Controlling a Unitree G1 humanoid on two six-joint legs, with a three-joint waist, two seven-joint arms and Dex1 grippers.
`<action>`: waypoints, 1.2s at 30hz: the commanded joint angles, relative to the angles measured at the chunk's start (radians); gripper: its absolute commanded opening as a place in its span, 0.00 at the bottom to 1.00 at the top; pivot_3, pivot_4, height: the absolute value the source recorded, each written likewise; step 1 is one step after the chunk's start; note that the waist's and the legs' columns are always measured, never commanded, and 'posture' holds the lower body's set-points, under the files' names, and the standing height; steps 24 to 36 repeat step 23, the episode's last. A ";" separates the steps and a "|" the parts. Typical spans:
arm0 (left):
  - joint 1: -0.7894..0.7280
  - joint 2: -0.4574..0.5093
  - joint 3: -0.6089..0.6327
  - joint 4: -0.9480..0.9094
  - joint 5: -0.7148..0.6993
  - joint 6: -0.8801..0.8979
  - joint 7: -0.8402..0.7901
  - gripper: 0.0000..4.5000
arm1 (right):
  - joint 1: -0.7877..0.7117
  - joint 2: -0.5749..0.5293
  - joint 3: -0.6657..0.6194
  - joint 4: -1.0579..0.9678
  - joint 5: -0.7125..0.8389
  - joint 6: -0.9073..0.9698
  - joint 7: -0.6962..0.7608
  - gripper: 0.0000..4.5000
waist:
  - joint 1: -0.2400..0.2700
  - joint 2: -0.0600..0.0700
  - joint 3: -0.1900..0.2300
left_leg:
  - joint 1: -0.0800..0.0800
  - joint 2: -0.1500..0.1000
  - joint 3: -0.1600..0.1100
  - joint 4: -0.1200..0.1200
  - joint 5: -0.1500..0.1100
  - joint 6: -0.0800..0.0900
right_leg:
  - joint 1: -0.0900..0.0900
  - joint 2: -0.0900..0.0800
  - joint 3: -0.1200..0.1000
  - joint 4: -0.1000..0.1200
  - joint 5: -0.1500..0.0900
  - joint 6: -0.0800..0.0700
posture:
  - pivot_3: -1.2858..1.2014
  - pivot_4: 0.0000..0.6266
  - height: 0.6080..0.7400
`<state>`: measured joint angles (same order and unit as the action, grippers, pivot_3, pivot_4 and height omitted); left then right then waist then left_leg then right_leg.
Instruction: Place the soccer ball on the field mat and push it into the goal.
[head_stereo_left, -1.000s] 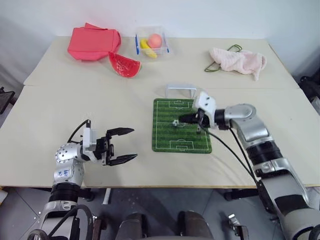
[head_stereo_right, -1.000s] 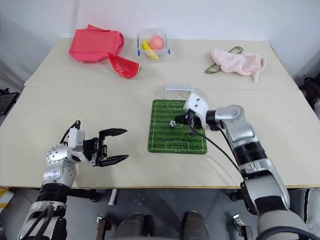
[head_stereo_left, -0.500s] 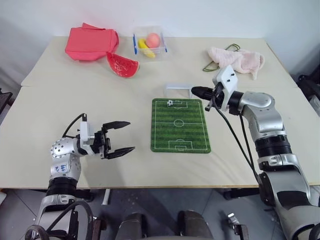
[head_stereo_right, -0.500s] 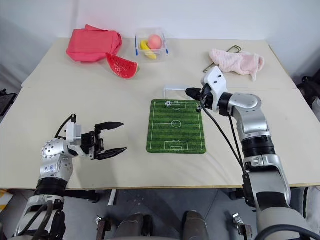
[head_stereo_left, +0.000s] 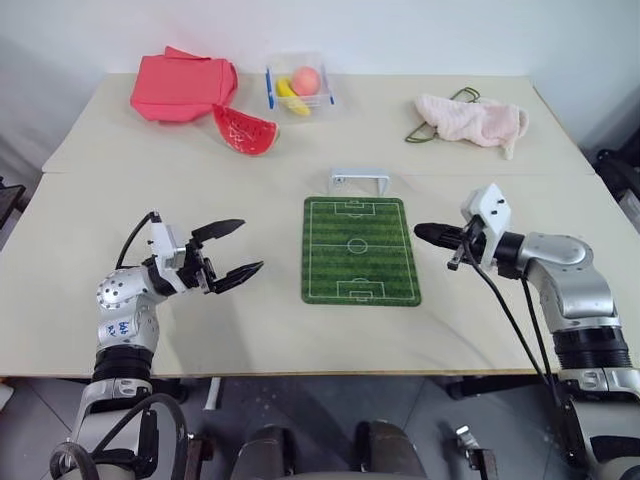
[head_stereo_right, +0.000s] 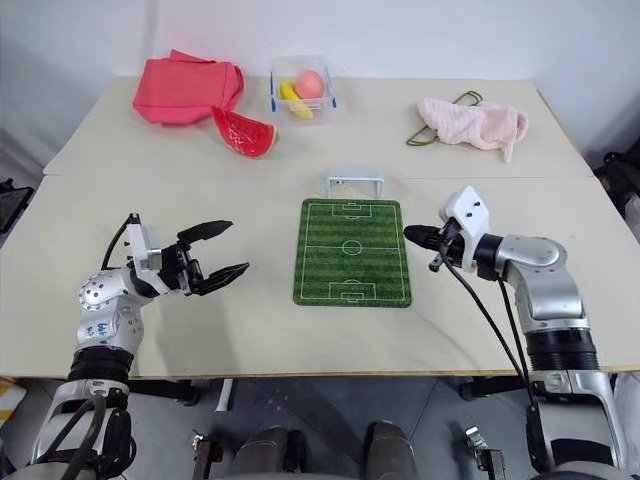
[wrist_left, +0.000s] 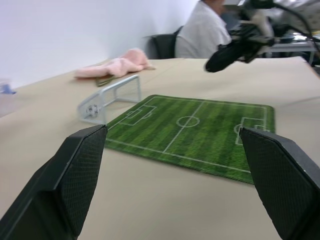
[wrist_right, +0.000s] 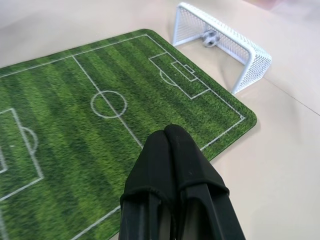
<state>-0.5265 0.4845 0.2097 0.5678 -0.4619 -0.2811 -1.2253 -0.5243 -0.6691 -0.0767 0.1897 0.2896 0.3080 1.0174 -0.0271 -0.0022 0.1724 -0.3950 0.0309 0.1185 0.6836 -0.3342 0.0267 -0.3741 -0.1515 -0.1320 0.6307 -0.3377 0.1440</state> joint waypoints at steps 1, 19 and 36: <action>0.001 0.029 0.031 -0.007 0.012 0.045 0.079 1.00 | 0.058 -0.042 -0.065 -0.042 0.052 0.007 0.026 0.13 | 0.004 0.000 0.000 | 0.000 0.000 0.000 0.000 0.000 0.000 | 0.000 0.000 0.000 0.000 0.000 0.000 | 0.52 0.24 1.00; 0.099 0.062 0.065 -0.175 0.000 0.219 0.214 1.00 | 0.126 -0.129 -0.165 0.100 0.090 -0.094 0.114 1.00 | 0.001 -0.001 0.000 | 0.001 0.000 0.001 0.000 0.000 0.000 | 0.001 0.000 0.000 -0.001 0.000 0.000 | 0.52 0.24 1.00; 0.163 0.069 0.069 -0.249 0.003 0.254 0.237 1.00 | 0.163 -0.129 -0.177 0.071 0.089 -0.082 0.079 1.00 | 0.001 -0.001 0.000 | 0.001 0.000 0.001 0.000 0.000 0.000 | 0.001 0.000 0.001 -0.001 0.000 0.000 | 0.52 0.24 1.00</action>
